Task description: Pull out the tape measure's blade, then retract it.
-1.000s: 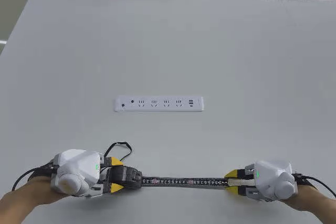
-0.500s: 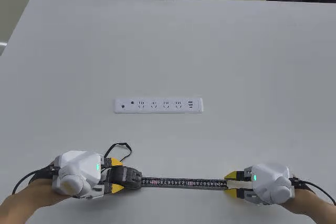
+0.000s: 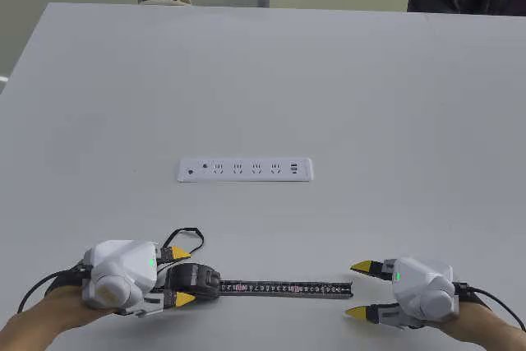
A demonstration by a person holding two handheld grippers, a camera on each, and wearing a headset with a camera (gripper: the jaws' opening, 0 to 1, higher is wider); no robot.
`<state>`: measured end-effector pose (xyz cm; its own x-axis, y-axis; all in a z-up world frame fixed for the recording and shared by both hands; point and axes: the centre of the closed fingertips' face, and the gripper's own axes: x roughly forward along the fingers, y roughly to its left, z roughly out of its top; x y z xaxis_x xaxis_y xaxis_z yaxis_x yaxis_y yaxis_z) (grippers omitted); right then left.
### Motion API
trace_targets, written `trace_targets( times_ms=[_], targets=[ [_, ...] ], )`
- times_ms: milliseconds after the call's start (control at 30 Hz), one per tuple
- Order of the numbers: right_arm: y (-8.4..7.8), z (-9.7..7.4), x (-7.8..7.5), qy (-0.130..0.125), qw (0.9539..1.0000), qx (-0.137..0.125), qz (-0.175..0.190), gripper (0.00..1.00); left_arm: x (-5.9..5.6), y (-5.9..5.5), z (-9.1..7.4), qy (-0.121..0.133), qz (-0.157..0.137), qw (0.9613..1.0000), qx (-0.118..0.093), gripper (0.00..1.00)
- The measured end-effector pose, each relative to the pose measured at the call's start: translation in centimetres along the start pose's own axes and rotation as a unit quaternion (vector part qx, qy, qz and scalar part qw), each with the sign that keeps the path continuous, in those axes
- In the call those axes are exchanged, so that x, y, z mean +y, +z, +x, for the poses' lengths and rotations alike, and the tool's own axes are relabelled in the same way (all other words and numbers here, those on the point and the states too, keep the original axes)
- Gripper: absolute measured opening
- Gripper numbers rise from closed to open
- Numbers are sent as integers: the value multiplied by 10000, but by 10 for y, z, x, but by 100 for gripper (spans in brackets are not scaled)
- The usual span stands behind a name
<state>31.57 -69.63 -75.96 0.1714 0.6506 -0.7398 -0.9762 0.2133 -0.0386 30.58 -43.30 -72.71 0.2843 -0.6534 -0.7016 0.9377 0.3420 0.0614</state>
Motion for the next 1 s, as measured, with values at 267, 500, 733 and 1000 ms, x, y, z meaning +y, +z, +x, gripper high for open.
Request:
trace_targets(
  times_ms=[267,500,733,1000],
  targets=[
    [12,-17,17,-357,9974,-315,540,58,-16,-10,-24,247,-704,9970,-184,49],
    [23,-37,37,-735,9926,-484,839,73,-38,-12,-52,592,-1134,9911,-380,63],
    [28,-60,58,-1216,9819,-630,1312,79,-61,-17,-83,993,-1566,9808,-599,73],
    [31,-82,82,-1673,9658,-827,1800,88,-97,-35,-109,1355,-1890,9711,-538,87]
  ],
)
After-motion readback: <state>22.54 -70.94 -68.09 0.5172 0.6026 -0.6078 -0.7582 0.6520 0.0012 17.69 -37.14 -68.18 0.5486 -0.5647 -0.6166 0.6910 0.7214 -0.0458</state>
